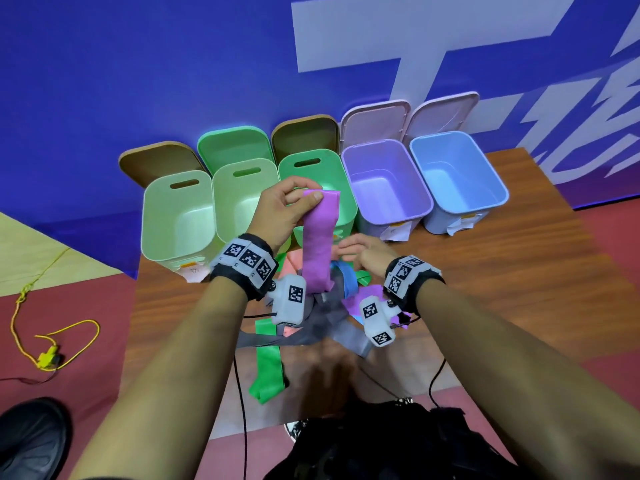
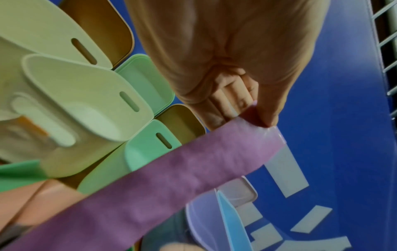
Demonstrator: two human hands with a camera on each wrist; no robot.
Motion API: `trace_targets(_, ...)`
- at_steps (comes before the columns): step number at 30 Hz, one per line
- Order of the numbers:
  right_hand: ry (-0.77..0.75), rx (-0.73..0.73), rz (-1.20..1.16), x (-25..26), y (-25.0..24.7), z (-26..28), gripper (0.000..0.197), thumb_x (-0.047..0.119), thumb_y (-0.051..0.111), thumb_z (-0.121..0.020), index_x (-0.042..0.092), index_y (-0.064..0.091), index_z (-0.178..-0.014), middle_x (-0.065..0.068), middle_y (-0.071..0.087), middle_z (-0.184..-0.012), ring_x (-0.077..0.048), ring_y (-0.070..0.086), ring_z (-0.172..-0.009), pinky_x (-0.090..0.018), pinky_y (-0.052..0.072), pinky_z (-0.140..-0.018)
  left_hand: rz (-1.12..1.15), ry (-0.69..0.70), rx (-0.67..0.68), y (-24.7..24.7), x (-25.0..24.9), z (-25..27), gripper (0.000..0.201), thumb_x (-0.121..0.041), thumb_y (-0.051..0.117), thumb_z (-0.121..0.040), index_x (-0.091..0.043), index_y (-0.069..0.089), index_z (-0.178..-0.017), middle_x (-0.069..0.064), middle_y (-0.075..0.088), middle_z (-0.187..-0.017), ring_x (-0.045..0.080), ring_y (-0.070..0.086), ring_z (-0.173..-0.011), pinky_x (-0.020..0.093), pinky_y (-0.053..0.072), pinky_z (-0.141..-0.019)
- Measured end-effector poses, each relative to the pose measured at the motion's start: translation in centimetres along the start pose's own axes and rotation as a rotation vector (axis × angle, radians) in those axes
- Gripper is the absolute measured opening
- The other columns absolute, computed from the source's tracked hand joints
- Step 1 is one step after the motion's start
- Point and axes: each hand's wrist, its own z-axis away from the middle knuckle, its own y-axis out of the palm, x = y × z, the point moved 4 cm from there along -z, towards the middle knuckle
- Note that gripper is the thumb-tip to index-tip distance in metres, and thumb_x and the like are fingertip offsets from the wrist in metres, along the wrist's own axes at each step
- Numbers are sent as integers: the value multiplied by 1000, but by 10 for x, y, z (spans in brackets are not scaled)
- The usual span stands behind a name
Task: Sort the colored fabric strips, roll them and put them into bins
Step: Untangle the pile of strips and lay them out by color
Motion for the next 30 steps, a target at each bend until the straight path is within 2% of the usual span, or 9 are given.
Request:
trace_targets(3, 72, -116, 143, -34, -17, -3, 32, -15, 47, -81, 11, 64, -85, -21, 68, -95, -21, 61, -81, -23, 46, -66, -14, -59, 33, 6, 17, 5, 12, -8, 68, -91, -12, 69, -103, 1, 72, -80, 18, 62, -77, 30, 52, -70)
trace_targets(7, 151, -179, 355, -72, -29, -12, 29, -2, 54, -92, 20, 61, -74, 4, 57, -72, -16, 50, -68, -23, 40, -63, -18, -127, 49, 15, 39, 9, 10, -5, 67, -91, -9, 70, -100, 0, 71, -78, 10, 62, -71, 23, 54, -62)
trace_targets(10, 178, -220, 501, -94, -42, -14, 25, -3, 49, -93, 9, 71, -92, -2, 62, -89, -19, 52, -79, -23, 38, -67, -15, -169, 50, 20, 55, 10, 8, -4, 67, -91, -11, 70, -94, -3, 71, -74, 8, 62, -67, 22, 53, -61)
trace_targets(13, 272, -172, 594, -111, -49, -11, 31, 5, 54, -95, 6, 66, -124, -14, 63, -121, -15, 49, -97, -27, 44, -88, -27, -202, 60, 22, 70, 10, 8, -4, 67, -91, -11, 70, -94, -4, 71, -72, 7, 61, -66, 21, 52, -59)
trace_targets(17, 280, -261, 599, -131, -49, -10, 28, 2, 54, -88, 23, 67, -100, -11, 68, -119, -27, 64, -106, -32, 52, -94, 1, -240, 50, 28, 84, 11, 7, -2, 66, -91, -4, 69, -96, -6, 67, -64, 4, 55, -53, 14, 43, -48)
trace_targets(23, 347, -208, 750, -134, -49, -7, 43, 15, 55, -87, 21, 63, -128, -10, 63, -132, -30, 59, -120, -32, 47, -102, 56, -275, 58, 31, 92, 4, 6, 0, 65, -90, -2, 67, -96, -6, 68, -63, 4, 56, -52, 13, 43, -47)
trace_targets(25, 363, -172, 817, -130, -49, -5, 45, 24, 56, -82, 20, 64, -126, -10, 63, -130, -30, 60, -118, -31, 47, -98, 58, -283, 60, 32, 92, 3, 6, 0, 65, -90, -4, 67, -94, -6, 66, -61, 3, 55, -52, 13, 42, -46)
trace_targets(28, 403, -103, 869, -120, -46, -5, 33, 15, 58, -89, 16, 68, -120, -11, 65, -125, -29, 62, -113, -29, 50, -93, 34, -285, 72, 31, 94, -1, 9, -1, 66, -90, -9, 69, -91, -7, 68, -64, 4, 58, -58, 15, 46, -50)
trace_targets(30, 396, -104, 796, -109, -44, -10, 21, 11, 64, -86, 14, 72, -105, -10, 68, -118, -29, 64, -108, -32, 53, -93, 35, -290, 79, 31, 93, -4, 9, -2, 67, -90, -10, 70, -90, -4, 70, -67, 7, 61, -61, 18, 50, -54)
